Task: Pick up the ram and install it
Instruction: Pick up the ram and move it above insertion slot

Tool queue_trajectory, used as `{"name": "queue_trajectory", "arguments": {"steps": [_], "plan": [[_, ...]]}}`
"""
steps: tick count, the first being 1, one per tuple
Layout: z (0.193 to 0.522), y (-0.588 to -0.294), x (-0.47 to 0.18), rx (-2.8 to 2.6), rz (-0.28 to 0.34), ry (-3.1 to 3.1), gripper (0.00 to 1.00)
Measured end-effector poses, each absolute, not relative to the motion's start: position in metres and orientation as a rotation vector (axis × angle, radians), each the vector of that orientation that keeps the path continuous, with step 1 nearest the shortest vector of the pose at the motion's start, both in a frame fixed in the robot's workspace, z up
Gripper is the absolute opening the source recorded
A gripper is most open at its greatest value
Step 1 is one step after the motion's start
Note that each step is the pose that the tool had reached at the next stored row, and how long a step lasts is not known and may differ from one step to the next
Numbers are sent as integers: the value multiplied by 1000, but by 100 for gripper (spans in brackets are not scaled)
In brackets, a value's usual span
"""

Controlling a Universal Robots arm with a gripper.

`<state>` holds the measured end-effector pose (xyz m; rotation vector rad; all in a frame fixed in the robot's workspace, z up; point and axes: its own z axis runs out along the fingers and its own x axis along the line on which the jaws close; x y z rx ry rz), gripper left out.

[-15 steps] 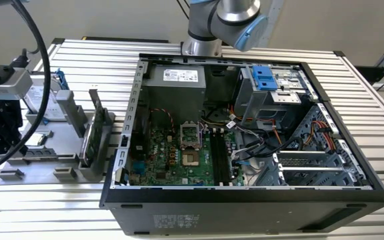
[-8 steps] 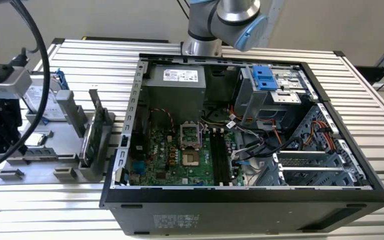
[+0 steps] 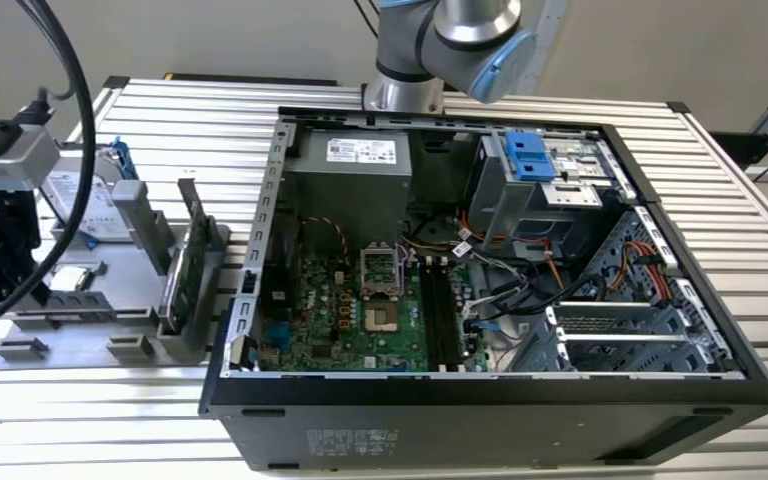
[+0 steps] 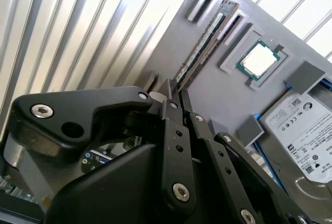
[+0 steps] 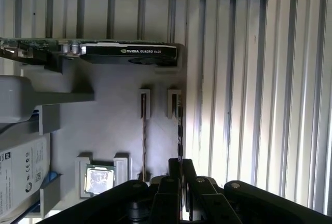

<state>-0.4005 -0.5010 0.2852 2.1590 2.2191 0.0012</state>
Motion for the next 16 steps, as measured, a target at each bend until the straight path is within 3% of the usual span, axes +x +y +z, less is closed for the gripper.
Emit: {"name": "queue_trajectory", "arguments": {"steps": [16], "plan": [[301,-501,-401,2159,1,2219,0]]}}
